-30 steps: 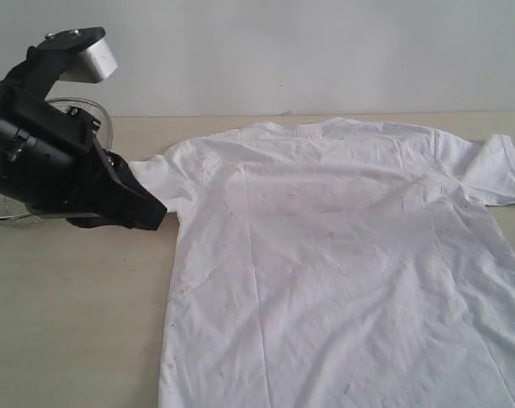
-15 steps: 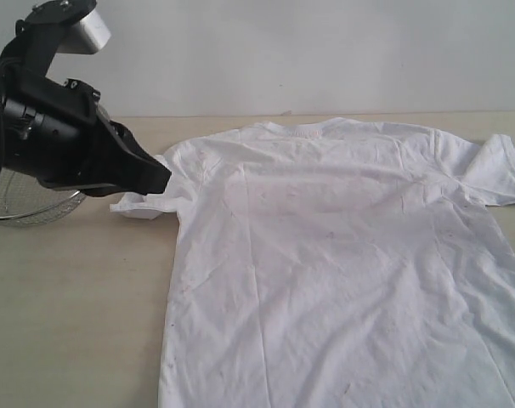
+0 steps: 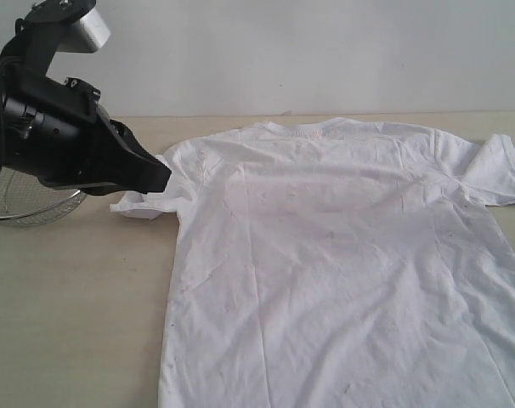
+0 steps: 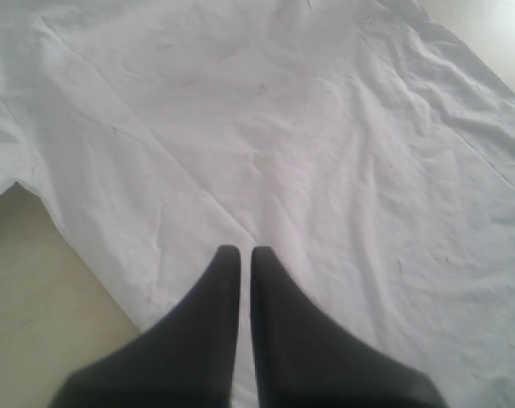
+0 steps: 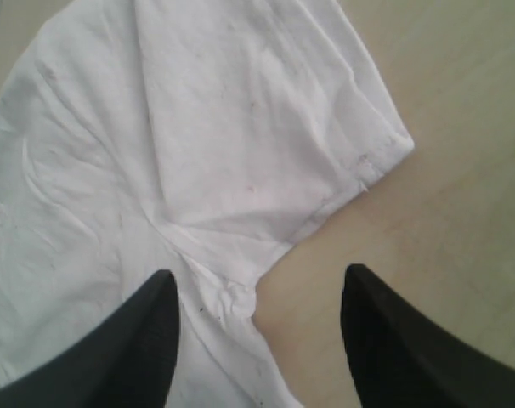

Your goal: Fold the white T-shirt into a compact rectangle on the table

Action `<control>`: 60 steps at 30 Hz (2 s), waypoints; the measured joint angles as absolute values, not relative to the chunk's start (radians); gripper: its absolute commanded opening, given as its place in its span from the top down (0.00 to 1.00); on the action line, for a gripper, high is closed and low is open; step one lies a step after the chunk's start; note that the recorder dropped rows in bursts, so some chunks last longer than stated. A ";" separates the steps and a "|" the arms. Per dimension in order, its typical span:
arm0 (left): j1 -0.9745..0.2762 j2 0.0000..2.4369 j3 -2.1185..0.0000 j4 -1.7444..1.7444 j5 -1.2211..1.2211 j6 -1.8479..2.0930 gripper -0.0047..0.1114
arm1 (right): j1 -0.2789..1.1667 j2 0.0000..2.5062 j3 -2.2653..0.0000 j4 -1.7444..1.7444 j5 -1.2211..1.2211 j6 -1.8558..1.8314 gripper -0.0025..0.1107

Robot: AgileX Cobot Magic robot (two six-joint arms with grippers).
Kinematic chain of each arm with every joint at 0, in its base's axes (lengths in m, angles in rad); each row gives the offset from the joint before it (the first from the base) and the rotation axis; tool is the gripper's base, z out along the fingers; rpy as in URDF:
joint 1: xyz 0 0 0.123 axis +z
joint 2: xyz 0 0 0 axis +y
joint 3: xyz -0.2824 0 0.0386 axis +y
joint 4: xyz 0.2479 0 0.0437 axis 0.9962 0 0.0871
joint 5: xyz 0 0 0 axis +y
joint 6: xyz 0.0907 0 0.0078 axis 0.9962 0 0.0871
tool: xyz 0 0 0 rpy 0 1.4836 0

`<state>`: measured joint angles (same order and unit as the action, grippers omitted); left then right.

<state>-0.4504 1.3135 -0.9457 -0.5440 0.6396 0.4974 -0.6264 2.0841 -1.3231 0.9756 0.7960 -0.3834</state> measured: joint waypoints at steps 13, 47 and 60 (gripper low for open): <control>-0.450 1.314 -0.946 -0.544 0.640 0.497 0.92 | -0.626 2.086 -1.230 1.026 0.816 -0.428 0.53; -0.450 1.314 -0.946 -0.544 0.626 0.497 0.92 | -0.540 2.142 -1.216 1.361 0.425 -0.489 0.53; -0.450 1.314 -0.946 -0.544 0.626 0.497 0.92 | -0.534 2.169 -1.226 1.389 0.349 -0.492 0.82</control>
<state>-0.4504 1.3135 -0.9457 -0.5440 0.6256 0.4974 -0.5341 2.1694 -1.2262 1.3886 0.3494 -0.4919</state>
